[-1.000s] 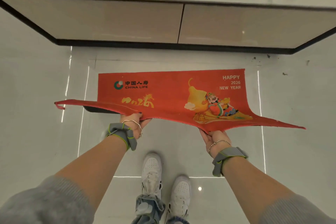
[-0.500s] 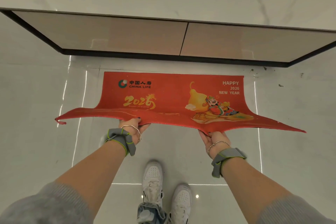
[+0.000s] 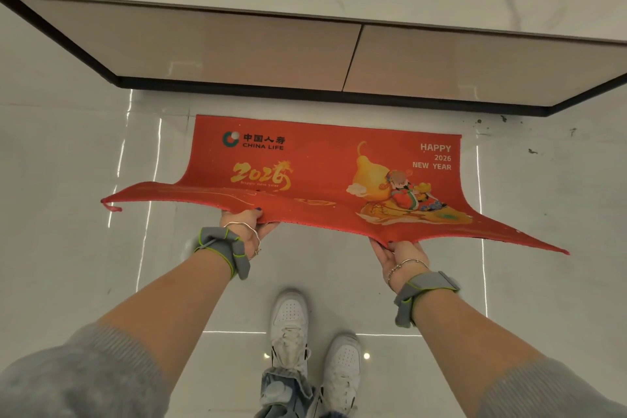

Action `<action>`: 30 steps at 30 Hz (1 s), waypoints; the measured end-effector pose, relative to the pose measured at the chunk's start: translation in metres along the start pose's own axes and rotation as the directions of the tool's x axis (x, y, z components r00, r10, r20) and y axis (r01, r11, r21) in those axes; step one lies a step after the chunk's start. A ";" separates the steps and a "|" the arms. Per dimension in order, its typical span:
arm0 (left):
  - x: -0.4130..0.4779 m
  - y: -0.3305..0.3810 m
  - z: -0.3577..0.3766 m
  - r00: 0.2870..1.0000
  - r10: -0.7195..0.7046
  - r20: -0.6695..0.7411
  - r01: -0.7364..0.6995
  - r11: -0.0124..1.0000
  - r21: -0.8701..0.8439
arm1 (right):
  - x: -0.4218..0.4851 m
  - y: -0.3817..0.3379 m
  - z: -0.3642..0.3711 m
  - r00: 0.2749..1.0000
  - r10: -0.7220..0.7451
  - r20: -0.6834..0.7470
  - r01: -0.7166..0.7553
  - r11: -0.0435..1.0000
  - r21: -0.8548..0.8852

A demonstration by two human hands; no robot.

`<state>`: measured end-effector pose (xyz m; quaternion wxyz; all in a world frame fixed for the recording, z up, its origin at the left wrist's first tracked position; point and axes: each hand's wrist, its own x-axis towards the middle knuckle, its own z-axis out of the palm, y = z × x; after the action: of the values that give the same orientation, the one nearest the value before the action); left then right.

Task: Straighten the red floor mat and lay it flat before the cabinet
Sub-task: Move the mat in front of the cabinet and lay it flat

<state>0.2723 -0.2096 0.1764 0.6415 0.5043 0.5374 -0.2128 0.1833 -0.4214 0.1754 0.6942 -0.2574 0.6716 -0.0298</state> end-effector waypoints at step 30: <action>0.059 -0.122 -0.055 0.965 -0.181 -0.187 0.183 0.983 -0.007 | 0.072 0.059 -0.053 0.988 0.027 -0.149 -0.053 0.984 -0.170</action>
<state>0.1664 -0.1950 0.0770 0.5633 0.4739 0.6383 -0.2252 0.1221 -0.4153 0.0882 0.6185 -0.3004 0.7257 0.0239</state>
